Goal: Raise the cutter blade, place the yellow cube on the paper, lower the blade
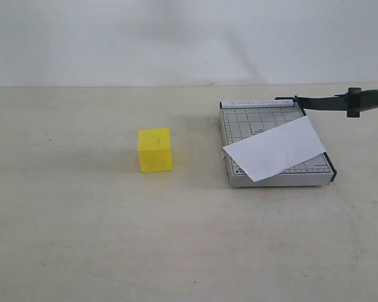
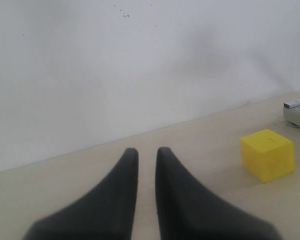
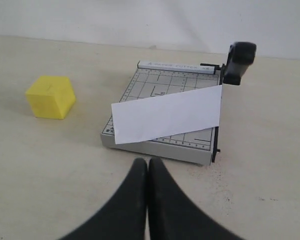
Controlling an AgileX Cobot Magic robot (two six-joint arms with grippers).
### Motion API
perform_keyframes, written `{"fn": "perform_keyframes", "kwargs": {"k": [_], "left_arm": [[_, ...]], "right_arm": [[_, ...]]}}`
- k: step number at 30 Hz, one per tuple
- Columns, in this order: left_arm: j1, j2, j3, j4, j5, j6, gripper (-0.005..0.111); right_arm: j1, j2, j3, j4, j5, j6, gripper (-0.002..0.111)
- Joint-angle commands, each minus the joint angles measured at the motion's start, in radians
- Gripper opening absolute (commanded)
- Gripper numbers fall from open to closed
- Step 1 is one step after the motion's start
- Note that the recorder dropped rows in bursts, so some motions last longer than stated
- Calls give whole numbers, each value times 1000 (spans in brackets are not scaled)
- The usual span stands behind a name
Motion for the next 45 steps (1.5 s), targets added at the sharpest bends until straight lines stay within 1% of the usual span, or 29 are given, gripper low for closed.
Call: {"fn": "perform_keyframes", "kwargs": {"k": [1, 5, 11, 18, 22, 27, 30, 32, 34, 39, 42, 45], "left_arm": [[4, -3, -3, -10, -7, 0, 13], [4, -3, -3, -10, -7, 0, 13], [4, -3, -3, -10, -7, 0, 13], [4, -3, -3, -10, -9, 0, 13], [4, -3, -3, -10, -70, -11, 13], [4, -3, -3, -10, -156, -296, 13], [4, -3, -3, -10, -165, -477, 13], [4, -3, -3, -10, -168, -543, 13], [4, -3, -3, -10, -188, -579, 13], [4, -3, -3, -10, -292, -601, 13], [4, -3, -3, -10, -308, -620, 13], [4, -3, -3, 78, -289, -620, 13]], "right_arm": [[0, -8, 18, -1, -58, -1, 0], [0, -8, 18, 2, -60, 24, 0], [0, -8, 18, 3, -60, 138, 0], [0, -8, 18, 3, -60, 142, 0], [0, -8, 18, 3, -60, 142, 0], [0, -8, 18, 3, -74, 142, 0], [0, -8, 18, 3, -74, 142, 0], [0, -8, 18, 3, -72, 142, 0], [0, -8, 18, 3, -72, 142, 0], [0, -8, 18, 3, -72, 142, 0], [0, -8, 18, 3, -72, 142, 0], [0, -8, 18, 3, -72, 142, 0]]}}
